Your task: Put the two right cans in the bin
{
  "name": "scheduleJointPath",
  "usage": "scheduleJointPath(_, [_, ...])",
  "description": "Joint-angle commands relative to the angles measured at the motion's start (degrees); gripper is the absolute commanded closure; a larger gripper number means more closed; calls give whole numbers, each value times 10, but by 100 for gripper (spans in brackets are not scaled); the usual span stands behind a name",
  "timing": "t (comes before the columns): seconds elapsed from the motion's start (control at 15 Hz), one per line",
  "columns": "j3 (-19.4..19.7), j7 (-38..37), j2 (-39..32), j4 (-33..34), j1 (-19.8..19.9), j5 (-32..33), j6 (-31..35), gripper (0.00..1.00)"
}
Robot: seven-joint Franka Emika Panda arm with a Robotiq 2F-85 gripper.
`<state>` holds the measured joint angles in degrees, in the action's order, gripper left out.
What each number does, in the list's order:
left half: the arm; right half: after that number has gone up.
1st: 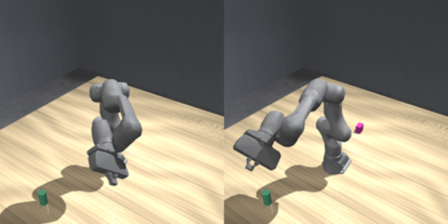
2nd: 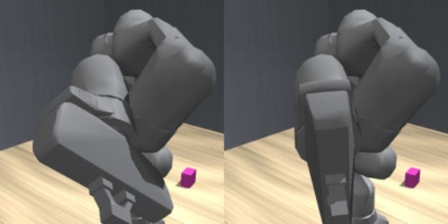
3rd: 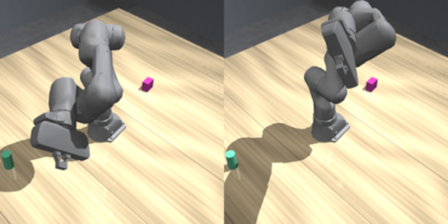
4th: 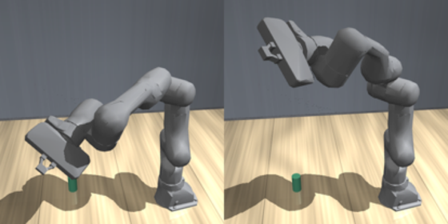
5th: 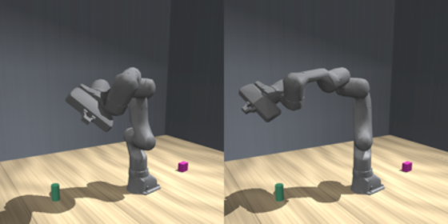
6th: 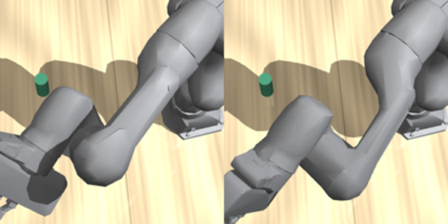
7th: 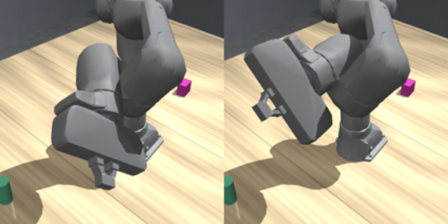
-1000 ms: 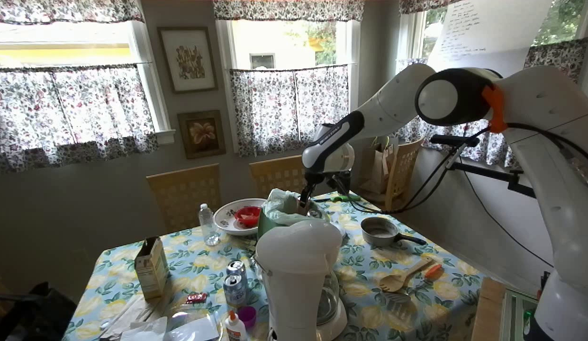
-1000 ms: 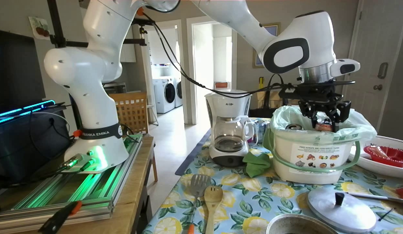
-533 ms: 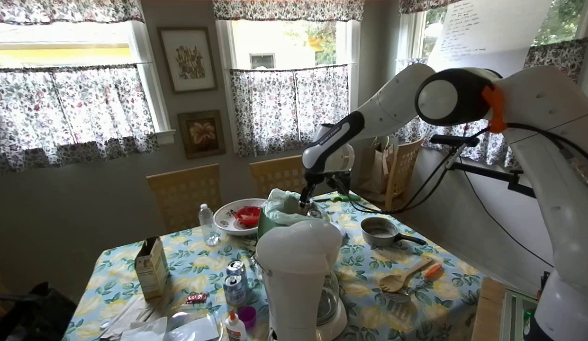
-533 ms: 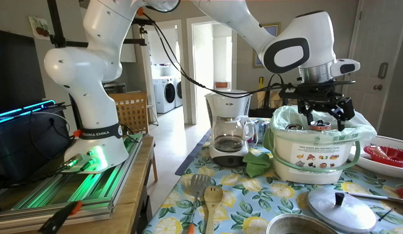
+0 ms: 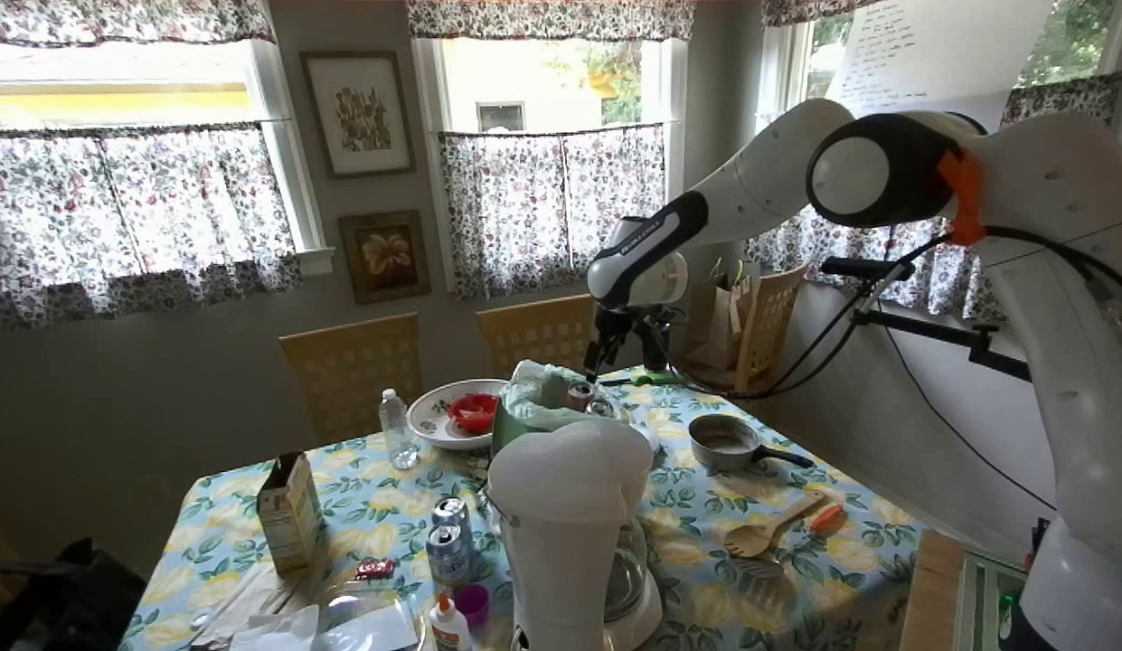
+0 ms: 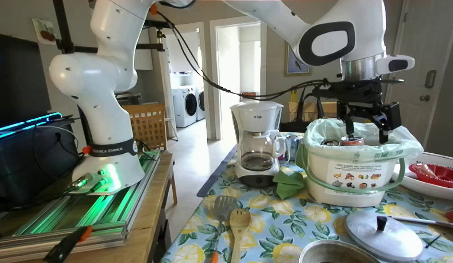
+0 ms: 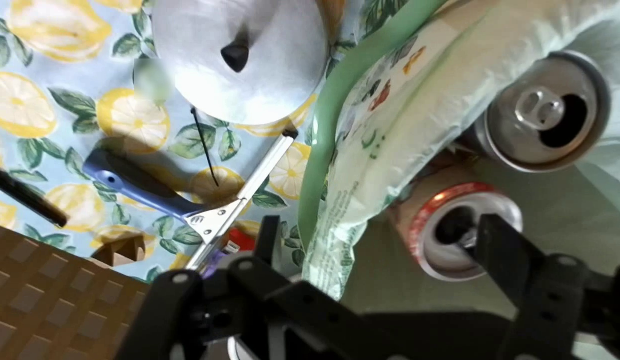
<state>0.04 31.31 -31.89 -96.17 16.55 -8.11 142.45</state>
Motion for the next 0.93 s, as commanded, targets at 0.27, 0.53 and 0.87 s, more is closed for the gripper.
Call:
scheduleJointPath(0.27, [33,-56,63,-21,-10,50,-120,0])
scheduleJointPath(0.53, [47,-54,91,-37,-7,68,-173,0])
scheduleJointPath(0.87, [64,-33,124,-63,0,84,-212,0])
